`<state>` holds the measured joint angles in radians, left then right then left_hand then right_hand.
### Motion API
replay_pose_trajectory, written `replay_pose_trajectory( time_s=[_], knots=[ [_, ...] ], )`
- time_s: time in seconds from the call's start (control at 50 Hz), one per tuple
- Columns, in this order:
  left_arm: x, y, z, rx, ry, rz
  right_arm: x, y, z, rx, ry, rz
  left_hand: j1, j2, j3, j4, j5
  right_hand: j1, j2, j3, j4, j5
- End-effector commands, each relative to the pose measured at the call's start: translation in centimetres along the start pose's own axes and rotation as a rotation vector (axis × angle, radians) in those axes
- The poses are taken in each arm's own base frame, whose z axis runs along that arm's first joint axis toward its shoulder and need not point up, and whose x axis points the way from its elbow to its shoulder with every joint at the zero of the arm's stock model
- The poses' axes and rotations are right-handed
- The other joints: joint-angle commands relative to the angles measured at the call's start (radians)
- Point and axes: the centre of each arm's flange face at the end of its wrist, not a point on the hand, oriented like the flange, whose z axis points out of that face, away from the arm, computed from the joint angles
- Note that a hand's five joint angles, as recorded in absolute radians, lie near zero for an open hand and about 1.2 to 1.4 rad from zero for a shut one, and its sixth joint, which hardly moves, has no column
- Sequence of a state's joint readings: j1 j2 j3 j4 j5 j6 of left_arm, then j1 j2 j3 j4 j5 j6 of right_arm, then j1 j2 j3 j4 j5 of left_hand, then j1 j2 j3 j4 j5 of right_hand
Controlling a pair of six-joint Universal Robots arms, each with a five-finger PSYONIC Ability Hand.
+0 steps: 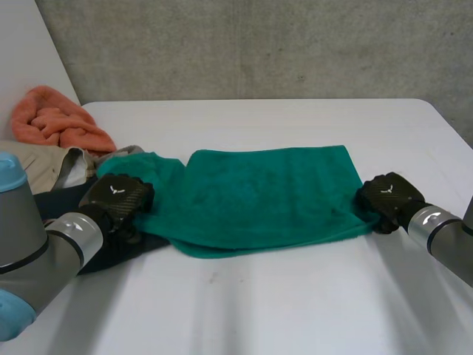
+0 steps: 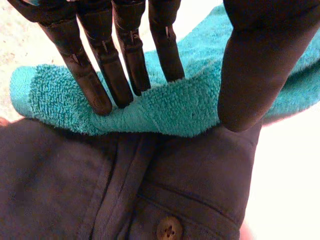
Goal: Fold the laundry.
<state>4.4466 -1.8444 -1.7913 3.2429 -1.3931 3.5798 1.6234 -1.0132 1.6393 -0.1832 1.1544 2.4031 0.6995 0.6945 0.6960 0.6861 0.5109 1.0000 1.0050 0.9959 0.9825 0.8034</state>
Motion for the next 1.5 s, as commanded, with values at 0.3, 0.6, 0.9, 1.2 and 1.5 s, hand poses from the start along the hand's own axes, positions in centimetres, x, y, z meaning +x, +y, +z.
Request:
replay_pose_trajectory(
  time_s=[0.3, 0.6, 0.9, 1.2, 1.5],
  knots=[
    [0.5, -0.9, 5.2, 0.006, 0.042, 0.084, 2.0, -2.1, -1.9, 0.004, 0.039, 0.023, 0.697, 0.702, 0.7, 0.71, 0.711, 0.396, 0.391, 0.4, 0.414, 0.418],
    [-2.8, -17.3, -5.3, 0.414, 0.01, -0.208, 11.8, -13.7, -11.7, 0.102, 0.301, -0.021, 0.697, 0.702, 0.7, 0.71, 0.711, 0.396, 0.391, 0.4, 0.414, 0.418],
    [0.6, -11.1, 2.3, 0.01, 0.112, -0.245, 10.6, -11.3, -8.5, -0.032, 0.175, -0.007, 0.697, 0.702, 0.7, 0.71, 0.711, 0.396, 0.391, 0.4, 0.414, 0.418],
    [-4.5, -21.6, 5.0, 0.579, -0.073, -0.227, 16.8, -16.4, -2.2, 0.543, 0.573, 0.096, 0.697, 0.702, 0.7, 0.71, 0.711, 0.396, 0.391, 0.4, 0.414, 0.418],
    [-4.0, -20.2, 3.4, 0.563, -0.009, -0.336, 15.8, -17.7, -3.7, 0.681, 0.524, 0.055, 0.697, 0.702, 0.7, 0.71, 0.711, 0.396, 0.391, 0.4, 0.414, 0.418]
  ],
)
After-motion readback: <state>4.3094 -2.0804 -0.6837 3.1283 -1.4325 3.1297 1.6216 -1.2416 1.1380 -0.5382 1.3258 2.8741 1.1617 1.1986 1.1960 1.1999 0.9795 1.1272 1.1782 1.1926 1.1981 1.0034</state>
